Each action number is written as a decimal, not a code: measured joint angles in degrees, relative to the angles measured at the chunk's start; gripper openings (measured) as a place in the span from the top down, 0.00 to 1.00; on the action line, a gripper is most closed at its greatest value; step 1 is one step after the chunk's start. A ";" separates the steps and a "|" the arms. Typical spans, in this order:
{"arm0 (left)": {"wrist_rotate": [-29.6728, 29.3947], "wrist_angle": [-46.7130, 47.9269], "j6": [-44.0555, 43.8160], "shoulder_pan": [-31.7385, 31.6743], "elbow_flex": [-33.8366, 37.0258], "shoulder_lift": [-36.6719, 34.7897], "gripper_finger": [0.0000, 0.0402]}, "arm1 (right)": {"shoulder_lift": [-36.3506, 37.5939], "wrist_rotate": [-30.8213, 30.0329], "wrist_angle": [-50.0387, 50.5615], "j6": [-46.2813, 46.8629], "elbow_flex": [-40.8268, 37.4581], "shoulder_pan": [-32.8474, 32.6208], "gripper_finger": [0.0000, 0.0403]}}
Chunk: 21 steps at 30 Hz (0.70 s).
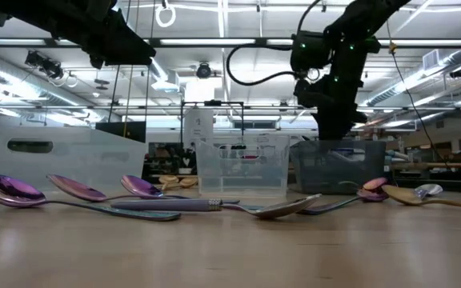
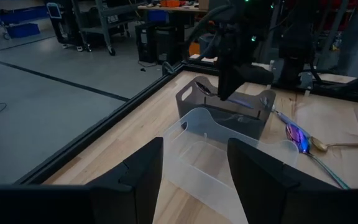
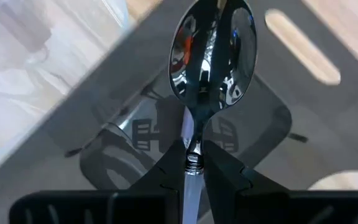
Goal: Sort silverware by color (type)
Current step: Put the purple spoon into the black bin
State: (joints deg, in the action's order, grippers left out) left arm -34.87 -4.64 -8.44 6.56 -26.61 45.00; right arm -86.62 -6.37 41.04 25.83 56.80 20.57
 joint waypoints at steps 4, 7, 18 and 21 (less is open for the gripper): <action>-0.01 -0.14 -0.16 -0.01 0.00 0.01 0.53 | -0.02 -0.02 -2.73 1.31 -2.53 0.14 0.87; 0.00 -0.15 -0.38 0.00 0.00 0.00 0.53 | -0.49 0.07 -4.39 2.33 -3.58 0.12 0.87; -0.01 -0.20 -0.40 -0.01 0.00 0.01 0.53 | -0.45 0.23 -7.77 4.68 -6.89 0.29 0.87; -0.01 -0.20 -0.40 -0.01 0.00 0.01 0.53 | -0.45 0.19 -8.33 5.42 -7.45 0.31 0.86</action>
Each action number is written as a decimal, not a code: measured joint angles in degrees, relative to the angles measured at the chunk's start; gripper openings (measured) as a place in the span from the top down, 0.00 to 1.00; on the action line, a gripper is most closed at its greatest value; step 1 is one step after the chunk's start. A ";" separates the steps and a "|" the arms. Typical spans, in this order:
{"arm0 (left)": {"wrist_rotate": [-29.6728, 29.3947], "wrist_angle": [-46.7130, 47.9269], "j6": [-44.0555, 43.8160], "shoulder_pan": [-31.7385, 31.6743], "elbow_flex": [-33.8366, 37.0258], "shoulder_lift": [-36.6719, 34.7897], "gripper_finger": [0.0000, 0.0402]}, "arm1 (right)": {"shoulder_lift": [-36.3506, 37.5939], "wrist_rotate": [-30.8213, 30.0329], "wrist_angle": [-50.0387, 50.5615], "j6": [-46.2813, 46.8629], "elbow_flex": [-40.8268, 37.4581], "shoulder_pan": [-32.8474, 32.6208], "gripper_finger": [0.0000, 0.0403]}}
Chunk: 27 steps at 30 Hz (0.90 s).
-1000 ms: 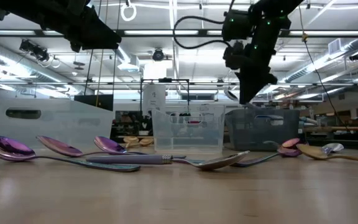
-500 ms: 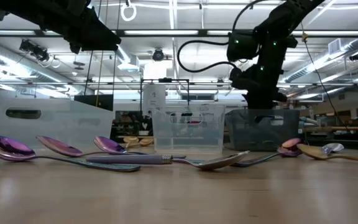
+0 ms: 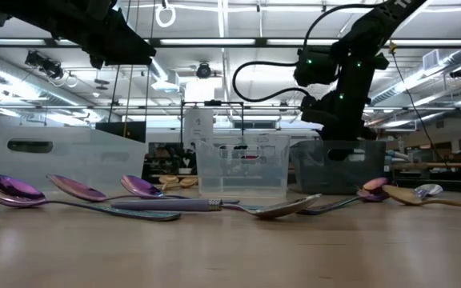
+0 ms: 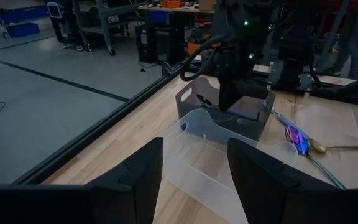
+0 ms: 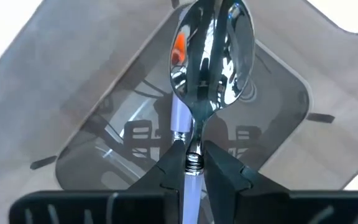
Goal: Sort silverware by color (type)
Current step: Put the purple spoon into the black bin, then put the blue spoon into the left transparent bin
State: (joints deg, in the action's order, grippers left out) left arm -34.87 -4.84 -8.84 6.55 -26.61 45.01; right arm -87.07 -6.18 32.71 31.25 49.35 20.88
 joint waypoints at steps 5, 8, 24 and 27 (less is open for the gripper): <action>0.02 0.00 -0.02 0.02 0.00 0.00 0.53 | 0.00 -0.19 -0.37 0.08 -0.14 -0.02 0.80; 0.02 -0.01 -0.70 0.00 0.00 0.00 0.53 | 0.00 0.12 -0.14 -1.07 0.19 0.01 0.75; 2.01 10.80 -13.09 0.07 -9.11 9.63 0.53 | 16.01 -13.21 6.30 -5.25 5.08 -10.63 0.70; 2.18 13.25 -13.16 0.07 -12.15 13.67 0.53 | 18.50 -16.51 5.28 -5.91 4.87 -13.93 0.70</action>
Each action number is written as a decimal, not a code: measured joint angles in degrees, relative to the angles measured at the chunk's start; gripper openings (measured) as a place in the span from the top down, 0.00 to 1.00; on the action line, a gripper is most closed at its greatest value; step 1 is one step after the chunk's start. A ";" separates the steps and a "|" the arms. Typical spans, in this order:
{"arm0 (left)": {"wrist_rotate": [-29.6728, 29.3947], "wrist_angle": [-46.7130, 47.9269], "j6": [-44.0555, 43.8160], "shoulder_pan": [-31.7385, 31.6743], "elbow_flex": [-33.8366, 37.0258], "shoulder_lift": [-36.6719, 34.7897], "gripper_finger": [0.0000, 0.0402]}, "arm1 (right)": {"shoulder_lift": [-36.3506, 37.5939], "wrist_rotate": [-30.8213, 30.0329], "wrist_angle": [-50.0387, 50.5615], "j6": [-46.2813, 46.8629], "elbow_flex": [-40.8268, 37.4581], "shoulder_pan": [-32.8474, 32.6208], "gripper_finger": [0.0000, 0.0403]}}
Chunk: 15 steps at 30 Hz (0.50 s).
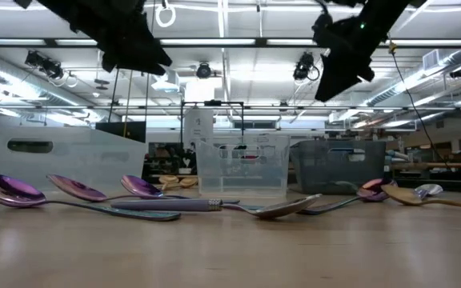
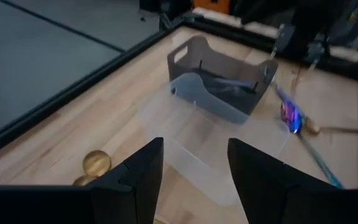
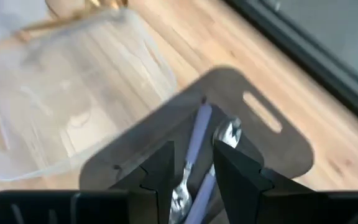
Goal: Sort silverware by color (type)
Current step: Put the blue spoon into the left transparent bin
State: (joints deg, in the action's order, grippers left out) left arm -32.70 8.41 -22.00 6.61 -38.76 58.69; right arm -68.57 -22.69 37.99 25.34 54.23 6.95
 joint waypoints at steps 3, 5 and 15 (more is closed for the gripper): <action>0.07 5.21 -1.59 0.03 -4.18 3.82 0.53 | 1.88 -3.14 -2.64 -0.10 -1.30 -3.30 0.70; 0.06 9.33 -3.23 0.42 -6.95 6.08 0.53 | 2.60 -4.36 -5.35 -0.54 -2.68 -5.51 0.70; 4.44 16.48 -3.27 6.25 -14.31 14.09 0.53 | 1.33 -6.62 -25.39 -3.06 -10.27 -15.10 0.70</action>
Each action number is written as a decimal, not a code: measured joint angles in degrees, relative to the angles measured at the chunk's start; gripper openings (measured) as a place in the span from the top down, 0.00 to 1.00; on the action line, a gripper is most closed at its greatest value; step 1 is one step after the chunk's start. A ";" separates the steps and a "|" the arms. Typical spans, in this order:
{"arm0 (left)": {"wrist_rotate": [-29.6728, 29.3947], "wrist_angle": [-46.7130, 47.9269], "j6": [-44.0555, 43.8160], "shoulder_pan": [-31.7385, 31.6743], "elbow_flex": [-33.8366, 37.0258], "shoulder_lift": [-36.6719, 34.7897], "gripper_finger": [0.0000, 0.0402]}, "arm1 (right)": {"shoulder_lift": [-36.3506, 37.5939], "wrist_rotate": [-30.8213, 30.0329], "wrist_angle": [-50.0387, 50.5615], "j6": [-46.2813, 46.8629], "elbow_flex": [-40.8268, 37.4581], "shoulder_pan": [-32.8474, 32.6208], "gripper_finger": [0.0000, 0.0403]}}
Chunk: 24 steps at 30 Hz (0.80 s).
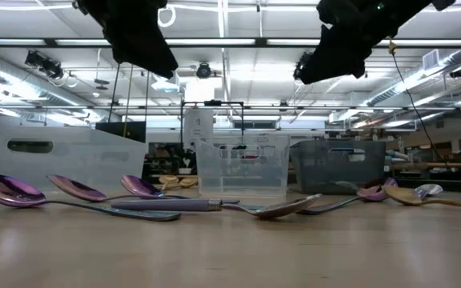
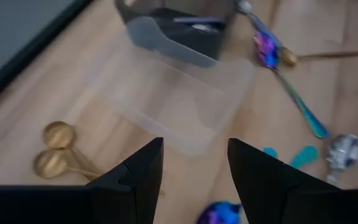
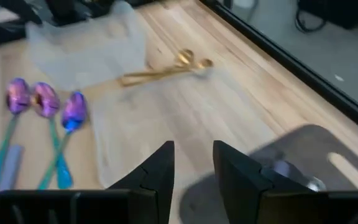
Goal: Sort silverware by color (type)
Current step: Put the blue spoon into the left transparent bin
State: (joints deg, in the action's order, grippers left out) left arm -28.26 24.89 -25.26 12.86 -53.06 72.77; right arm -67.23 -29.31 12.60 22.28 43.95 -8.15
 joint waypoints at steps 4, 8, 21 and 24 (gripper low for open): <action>3.65 0.18 -2.98 2.30 -0.41 1.16 0.53 | -1.91 -1.29 -7.97 -0.01 -3.04 -2.46 0.70; 6.14 0.83 -7.15 5.29 -0.41 1.18 0.53 | -4.21 -1.34 -12.01 0.15 -4.38 -4.14 0.70; 11.09 2.13 -18.71 12.35 -2.21 6.29 0.53 | -10.78 -11.12 -17.89 -0.28 -4.40 -8.88 0.70; 14.20 2.83 -17.98 13.48 -4.76 10.10 0.53 | -11.98 -13.29 -19.10 -1.68 -4.40 -9.64 0.70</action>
State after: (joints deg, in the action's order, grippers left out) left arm -14.06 27.73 -43.24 26.34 -57.83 82.87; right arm -79.21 -42.60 -6.51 20.61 39.55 -17.79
